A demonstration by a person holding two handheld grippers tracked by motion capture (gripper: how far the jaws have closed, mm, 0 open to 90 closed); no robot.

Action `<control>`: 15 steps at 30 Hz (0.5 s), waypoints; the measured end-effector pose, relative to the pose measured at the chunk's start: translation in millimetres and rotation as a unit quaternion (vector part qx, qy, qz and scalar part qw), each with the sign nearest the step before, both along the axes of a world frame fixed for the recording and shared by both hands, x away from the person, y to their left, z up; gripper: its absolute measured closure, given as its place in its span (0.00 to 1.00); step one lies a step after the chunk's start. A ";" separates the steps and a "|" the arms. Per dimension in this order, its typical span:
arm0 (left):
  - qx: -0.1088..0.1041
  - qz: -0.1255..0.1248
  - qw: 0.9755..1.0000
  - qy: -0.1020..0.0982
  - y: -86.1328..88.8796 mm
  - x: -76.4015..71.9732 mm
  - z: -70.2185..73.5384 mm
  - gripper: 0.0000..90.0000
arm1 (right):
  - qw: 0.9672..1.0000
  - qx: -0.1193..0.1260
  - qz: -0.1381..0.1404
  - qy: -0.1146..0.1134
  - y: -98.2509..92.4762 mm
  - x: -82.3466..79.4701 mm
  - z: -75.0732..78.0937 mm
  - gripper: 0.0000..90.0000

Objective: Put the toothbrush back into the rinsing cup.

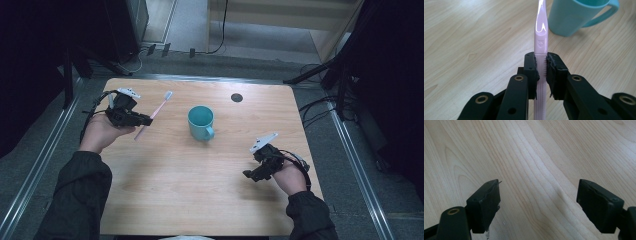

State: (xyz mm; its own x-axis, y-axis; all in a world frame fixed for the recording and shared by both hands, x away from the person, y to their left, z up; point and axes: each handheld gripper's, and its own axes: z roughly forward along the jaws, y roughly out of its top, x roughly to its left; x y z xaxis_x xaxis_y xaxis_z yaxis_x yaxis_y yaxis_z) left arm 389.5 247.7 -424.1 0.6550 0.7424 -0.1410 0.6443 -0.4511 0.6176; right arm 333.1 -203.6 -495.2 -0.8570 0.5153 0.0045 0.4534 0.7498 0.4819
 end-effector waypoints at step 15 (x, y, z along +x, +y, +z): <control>-0.068 0.004 0.997 -0.045 -8.9 -7.6 17.6 0.87 | 1.000 -0.004 0.005 0.003 1.5 -0.8 -0.6 0.22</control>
State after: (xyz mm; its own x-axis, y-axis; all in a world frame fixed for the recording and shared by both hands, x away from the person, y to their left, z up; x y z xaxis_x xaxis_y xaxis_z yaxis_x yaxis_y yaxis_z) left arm 381.9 238.8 -406.5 0.6638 0.7256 -0.1811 0.5867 -0.3550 0.7279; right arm 332.2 -202.0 -495.7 -0.8621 0.5068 0.0044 0.4483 0.7586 0.4728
